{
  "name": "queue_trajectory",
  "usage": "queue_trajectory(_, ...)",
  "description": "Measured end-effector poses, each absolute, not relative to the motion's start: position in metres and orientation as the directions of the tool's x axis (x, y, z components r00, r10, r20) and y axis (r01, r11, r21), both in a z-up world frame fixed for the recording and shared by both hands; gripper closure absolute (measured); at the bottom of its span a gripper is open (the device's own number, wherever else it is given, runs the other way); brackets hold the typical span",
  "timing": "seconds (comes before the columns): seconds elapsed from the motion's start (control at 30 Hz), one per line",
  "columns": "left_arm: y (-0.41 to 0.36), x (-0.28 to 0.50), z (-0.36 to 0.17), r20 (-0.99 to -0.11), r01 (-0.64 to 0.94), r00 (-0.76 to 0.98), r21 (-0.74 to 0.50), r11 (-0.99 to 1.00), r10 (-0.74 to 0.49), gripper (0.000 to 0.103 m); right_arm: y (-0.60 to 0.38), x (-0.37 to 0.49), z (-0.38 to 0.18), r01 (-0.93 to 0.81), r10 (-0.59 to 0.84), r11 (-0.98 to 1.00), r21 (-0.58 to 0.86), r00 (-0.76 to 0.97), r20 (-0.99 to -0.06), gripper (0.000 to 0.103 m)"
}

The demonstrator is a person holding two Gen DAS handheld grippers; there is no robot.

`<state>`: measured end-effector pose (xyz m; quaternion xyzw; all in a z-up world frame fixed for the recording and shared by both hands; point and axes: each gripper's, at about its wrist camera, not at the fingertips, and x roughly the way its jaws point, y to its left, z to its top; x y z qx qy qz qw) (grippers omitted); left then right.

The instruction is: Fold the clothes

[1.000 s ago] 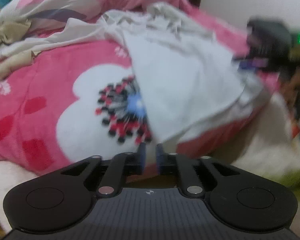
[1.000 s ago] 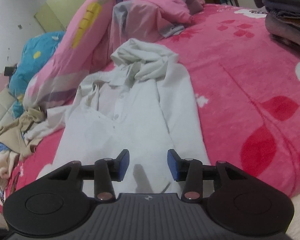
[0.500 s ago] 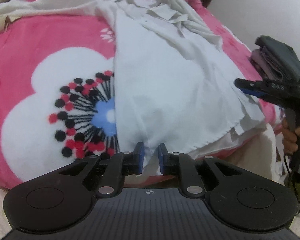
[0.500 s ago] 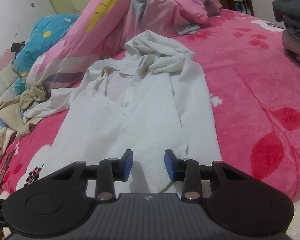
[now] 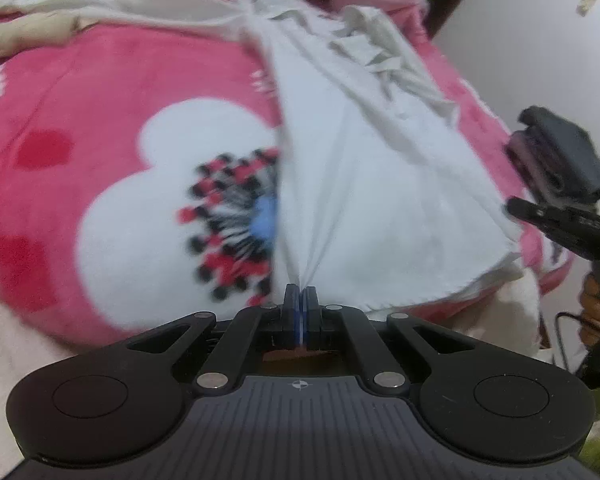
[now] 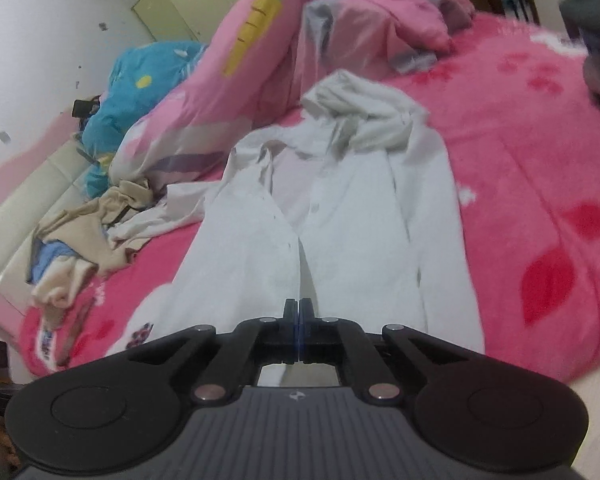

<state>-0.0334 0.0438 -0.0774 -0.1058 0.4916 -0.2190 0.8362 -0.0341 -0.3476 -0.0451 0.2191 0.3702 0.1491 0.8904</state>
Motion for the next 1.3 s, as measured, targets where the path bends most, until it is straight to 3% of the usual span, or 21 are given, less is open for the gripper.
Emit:
queue_trajectory(0.57, 0.055, -0.037, -0.081, -0.814, 0.283, 0.388, -0.341, 0.896, -0.432, 0.101, -0.345, -0.048, -0.071, -0.058, 0.417, 0.879, 0.473, 0.577, -0.703, 0.099)
queue_trajectory(0.6, 0.058, -0.037, -0.076, -0.804, 0.29, 0.395, -0.349, 0.891, -0.444, 0.1, -0.346, -0.05, -0.064, -0.079, 0.423, 0.879, 0.47, 0.583, -0.693, 0.096)
queue_trajectory(0.67, 0.066, -0.036, -0.066, -0.783, 0.294, 0.419, -0.363, 0.884, -0.46, 0.093, -0.352, -0.049, -0.044, -0.106, 0.423, 0.879, 0.464, 0.621, -0.66, 0.078)
queue_trajectory(0.73, 0.069, -0.03, -0.057, -0.759, 0.297, 0.45, -0.37, 0.88, -0.471, 0.088, -0.355, -0.041, -0.025, -0.132, 0.418, 0.882, 0.452, 0.662, -0.623, 0.069)
queue_trajectory(0.93, 0.041, -0.001, -0.061, -0.716, 0.321, 0.527, -0.332, 0.887, -0.458, 0.083, -0.342, 0.025, -0.003, -0.189, 0.341, 0.933, 0.305, 0.734, -0.587, 0.064)
queue_trajectory(1.1, 0.023, 0.013, -0.074, -0.723, 0.326, 0.546, -0.282, 0.902, -0.423, 0.083, -0.321, 0.072, -0.03, -0.164, 0.266, 0.964, 0.211, 0.664, -0.699, 0.063)
queue_trajectory(1.17, 0.02, 0.011, -0.079, -0.728, 0.337, 0.546, -0.262, 0.905, -0.414, 0.083, -0.311, 0.076, -0.043, -0.171, 0.25, 0.968, 0.184, 0.627, -0.737, 0.045)
queue_trajectory(1.2, 0.019, 0.01, -0.08, -0.729, 0.341, 0.549, -0.251, 0.906, -0.409, 0.083, -0.306, 0.076, -0.05, -0.18, 0.237, 0.971, 0.159, 0.618, -0.749, 0.042)
queue_trajectory(1.23, 0.019, 0.01, -0.081, -0.73, 0.344, 0.55, -0.245, 0.907, -0.406, 0.083, -0.302, 0.074, -0.057, -0.188, 0.223, 0.973, 0.134, 0.613, -0.758, 0.043)
queue_trajectory(1.3, 0.019, 0.011, -0.082, -0.732, 0.339, 0.546, -0.251, 0.907, -0.407, 0.083, -0.302, 0.069, -0.066, -0.191, 0.189, 0.978, 0.086, 0.626, -0.757, 0.054)
